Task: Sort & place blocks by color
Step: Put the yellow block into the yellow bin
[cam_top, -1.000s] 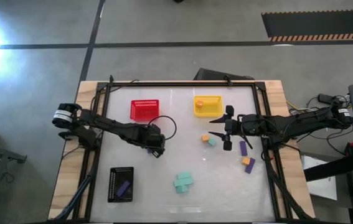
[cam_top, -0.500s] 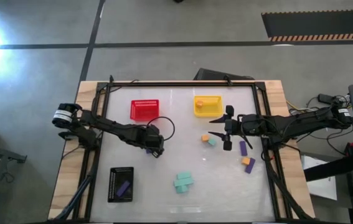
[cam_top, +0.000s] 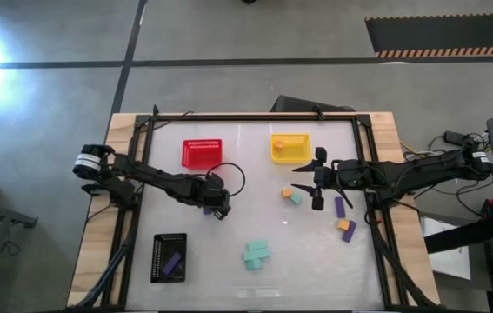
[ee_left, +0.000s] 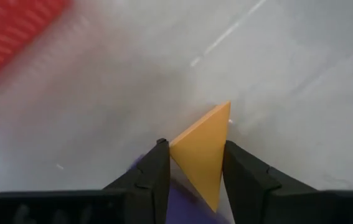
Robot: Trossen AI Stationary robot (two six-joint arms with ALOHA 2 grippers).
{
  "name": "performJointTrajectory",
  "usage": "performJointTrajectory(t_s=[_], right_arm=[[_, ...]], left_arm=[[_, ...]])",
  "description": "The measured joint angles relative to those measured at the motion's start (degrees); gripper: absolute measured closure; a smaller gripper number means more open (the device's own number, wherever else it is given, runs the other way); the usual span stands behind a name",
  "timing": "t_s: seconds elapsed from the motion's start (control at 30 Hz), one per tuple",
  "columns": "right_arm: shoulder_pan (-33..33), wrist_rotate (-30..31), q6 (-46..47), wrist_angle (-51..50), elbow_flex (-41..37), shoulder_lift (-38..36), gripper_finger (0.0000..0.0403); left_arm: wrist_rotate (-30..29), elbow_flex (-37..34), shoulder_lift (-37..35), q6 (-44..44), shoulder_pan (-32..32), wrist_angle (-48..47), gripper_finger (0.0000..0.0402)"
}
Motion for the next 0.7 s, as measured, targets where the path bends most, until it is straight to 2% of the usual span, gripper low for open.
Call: performJointTrajectory(t_s=[0.17,0.27,0.37,0.5,0.6,0.7], right_arm=[[-0.01,-0.01,0.0,0.0,0.0,-0.01,0.0202],[0.0,-0.22,-0.09,1.18,-0.07,0.39,0.0202],[-0.02,-2.94,-1.52,7.41,-0.74,1.81,0.0202],[0.0,-10.11,-4.99,19.11,-1.6,6.05,0.0202],[0.02,-13.92,-6.64,28.02,-1.6,10.3,0.0202],[0.13,-16.78,-7.52,35.01,-1.6,14.37,0.0202]], left_arm=[[-5.63,1.77,-2.61,6.06,-1.14,3.6,0.03],[-6.56,1.66,-4.68,16.11,-2.05,14.6,0.03],[-6.82,0.98,-6.55,28.85,-3.36,29.03,0.03],[-6.73,0.26,-6.82,42.45,-5.03,44.79,0.0295],[-6.53,0.24,-6.84,47.37,-5.79,52.15,0.029],[-6.47,0.18,-6.82,48.37,-6.01,53.57,0.0292]])
